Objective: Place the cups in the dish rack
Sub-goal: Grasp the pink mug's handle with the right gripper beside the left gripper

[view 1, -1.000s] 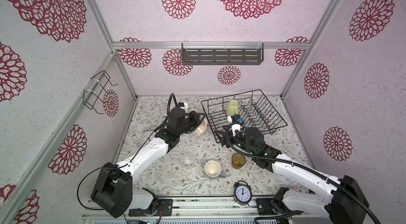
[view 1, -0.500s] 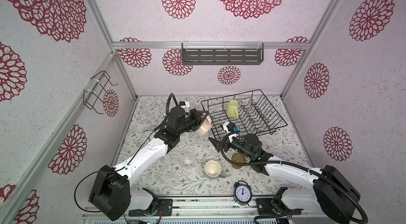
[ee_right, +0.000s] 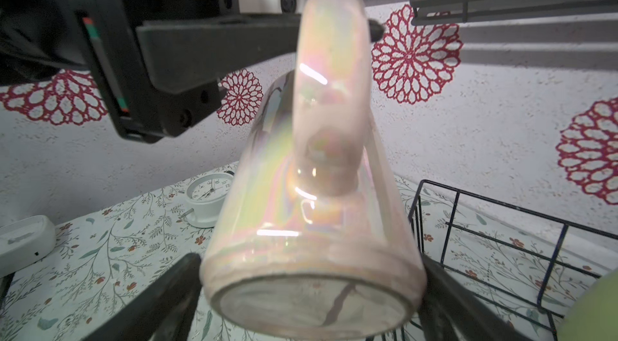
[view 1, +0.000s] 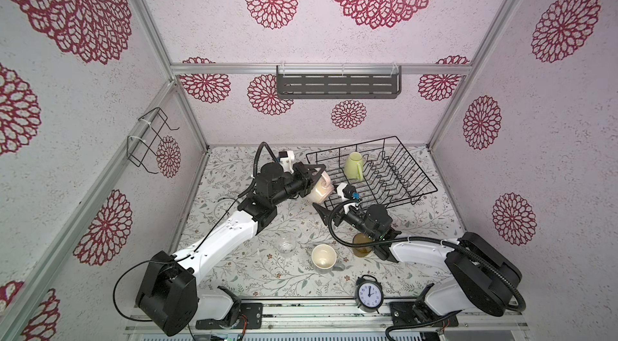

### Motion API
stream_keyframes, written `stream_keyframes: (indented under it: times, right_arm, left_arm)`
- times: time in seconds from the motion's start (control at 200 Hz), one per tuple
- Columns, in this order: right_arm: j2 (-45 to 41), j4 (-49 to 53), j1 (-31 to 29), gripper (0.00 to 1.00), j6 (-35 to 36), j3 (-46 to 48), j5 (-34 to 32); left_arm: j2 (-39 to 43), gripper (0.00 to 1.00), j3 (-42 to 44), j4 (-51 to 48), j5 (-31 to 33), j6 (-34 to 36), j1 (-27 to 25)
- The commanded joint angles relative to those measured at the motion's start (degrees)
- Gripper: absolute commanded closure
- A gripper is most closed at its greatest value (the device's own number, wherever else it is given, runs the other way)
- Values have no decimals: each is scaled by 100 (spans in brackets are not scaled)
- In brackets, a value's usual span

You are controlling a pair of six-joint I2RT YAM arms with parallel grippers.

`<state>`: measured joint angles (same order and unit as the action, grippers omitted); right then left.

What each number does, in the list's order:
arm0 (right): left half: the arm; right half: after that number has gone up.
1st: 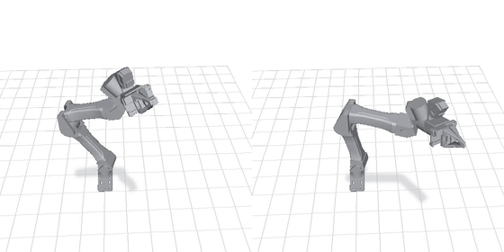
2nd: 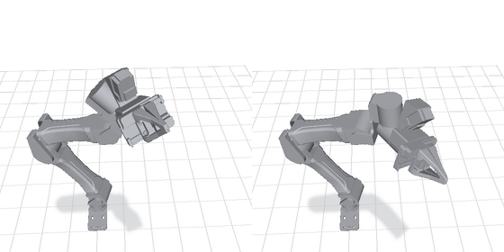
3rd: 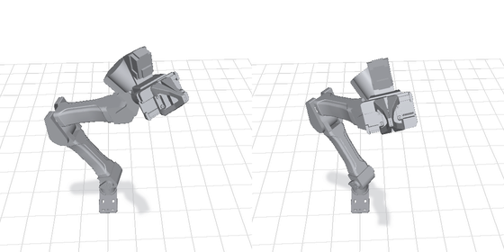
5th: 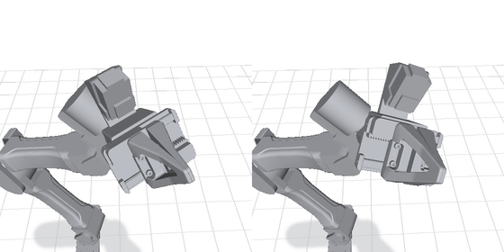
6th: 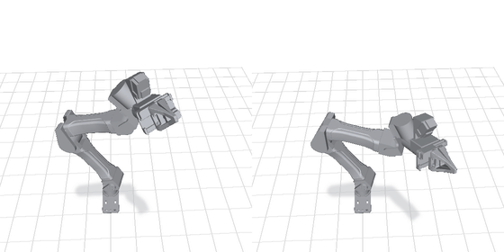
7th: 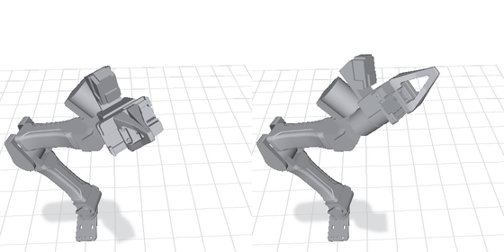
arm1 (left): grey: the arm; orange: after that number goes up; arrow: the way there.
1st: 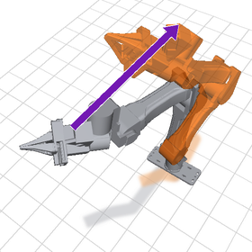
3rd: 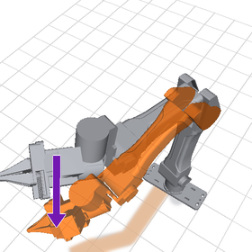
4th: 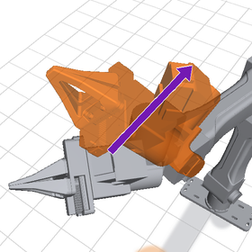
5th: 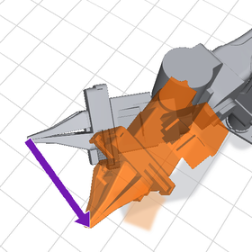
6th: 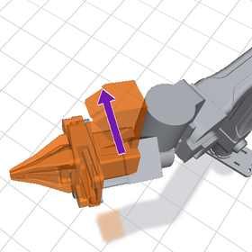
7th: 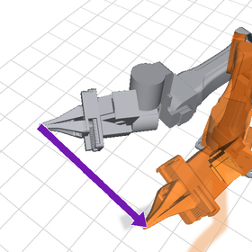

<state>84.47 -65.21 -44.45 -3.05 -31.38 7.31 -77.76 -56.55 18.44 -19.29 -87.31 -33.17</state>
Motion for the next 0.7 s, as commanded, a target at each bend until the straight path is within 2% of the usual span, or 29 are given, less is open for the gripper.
stream_keyframes:
  times: [0.0,0.225,0.491,0.696]
  right_arm:
    - [179,-1131,20,1,41,-123,-15]
    - [487,-1686,103,3,116,-243,604]
    - [860,-2190,120,2,217,-246,795]
    - [779,-2123,131,3,269,-332,1108]
  left_arm:
    - [21,100,-328,888,-117,-220,-82]
    - [-73,100,-295,1192,-182,-540,-155]
    - [138,100,-303,1145,-153,-468,-186]
    - [103,100,-271,1121,-308,-584,-220]
